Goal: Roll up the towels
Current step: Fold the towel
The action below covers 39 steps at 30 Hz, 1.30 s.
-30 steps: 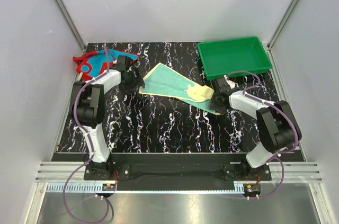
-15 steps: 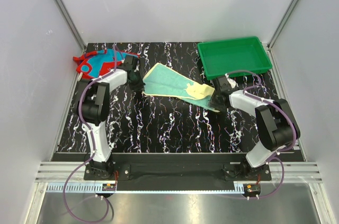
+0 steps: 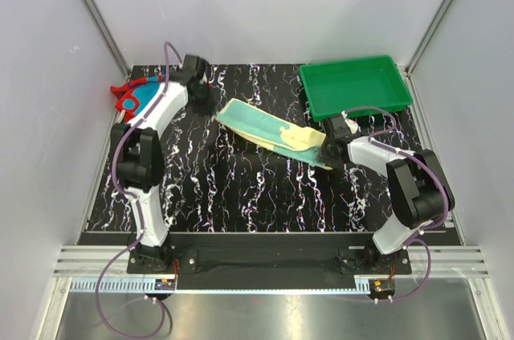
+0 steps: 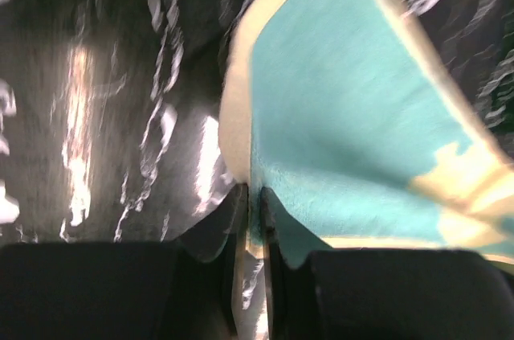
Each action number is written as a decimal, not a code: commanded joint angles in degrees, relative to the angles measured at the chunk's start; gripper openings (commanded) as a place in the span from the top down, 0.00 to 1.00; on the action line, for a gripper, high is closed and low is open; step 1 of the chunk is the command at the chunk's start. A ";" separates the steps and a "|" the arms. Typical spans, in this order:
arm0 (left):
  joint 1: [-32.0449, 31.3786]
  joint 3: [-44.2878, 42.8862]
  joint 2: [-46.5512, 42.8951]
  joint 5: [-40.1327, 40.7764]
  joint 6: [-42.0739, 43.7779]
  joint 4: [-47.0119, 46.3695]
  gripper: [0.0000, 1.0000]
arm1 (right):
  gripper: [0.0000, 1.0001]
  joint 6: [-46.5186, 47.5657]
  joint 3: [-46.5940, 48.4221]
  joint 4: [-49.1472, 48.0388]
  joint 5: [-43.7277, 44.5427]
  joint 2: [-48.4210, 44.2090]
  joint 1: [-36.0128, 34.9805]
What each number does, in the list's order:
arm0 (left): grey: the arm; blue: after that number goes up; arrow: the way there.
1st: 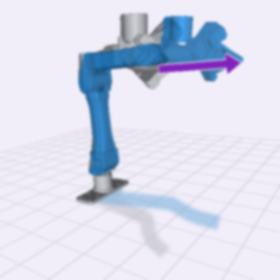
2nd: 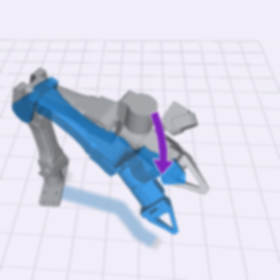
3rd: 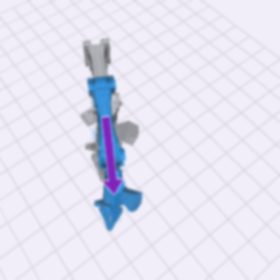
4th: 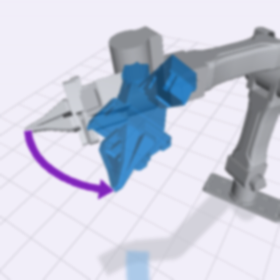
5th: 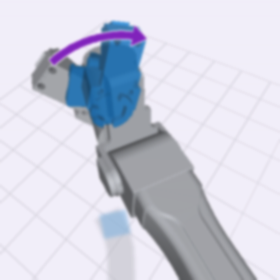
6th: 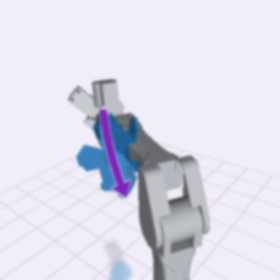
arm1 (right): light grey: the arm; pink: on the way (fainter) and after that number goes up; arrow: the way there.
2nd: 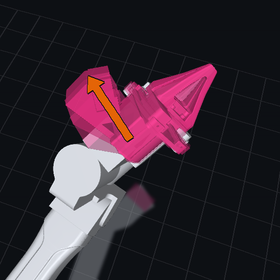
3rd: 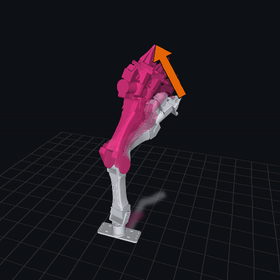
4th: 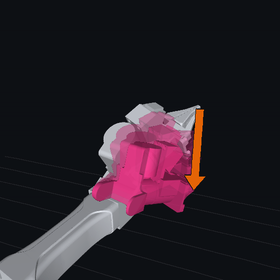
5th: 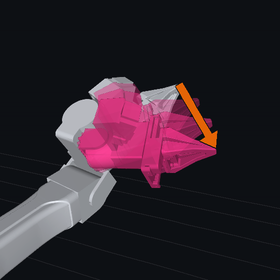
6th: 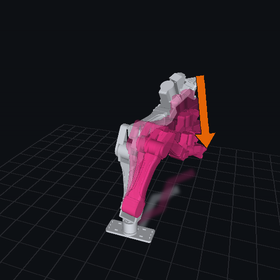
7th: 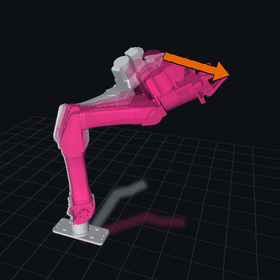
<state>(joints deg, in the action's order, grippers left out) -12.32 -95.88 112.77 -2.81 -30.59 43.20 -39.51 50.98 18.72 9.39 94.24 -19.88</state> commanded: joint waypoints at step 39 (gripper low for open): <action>6.52 -5.18 17.47 -18.90 -3.69 -23.69 0.60 | 0.60 -0.31 0.26 2.46 -3.67 4.37 -0.86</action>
<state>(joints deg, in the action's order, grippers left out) -5.28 -96.71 127.90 -17.63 -34.96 22.63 -39.53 52.71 14.85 6.52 96.66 -19.94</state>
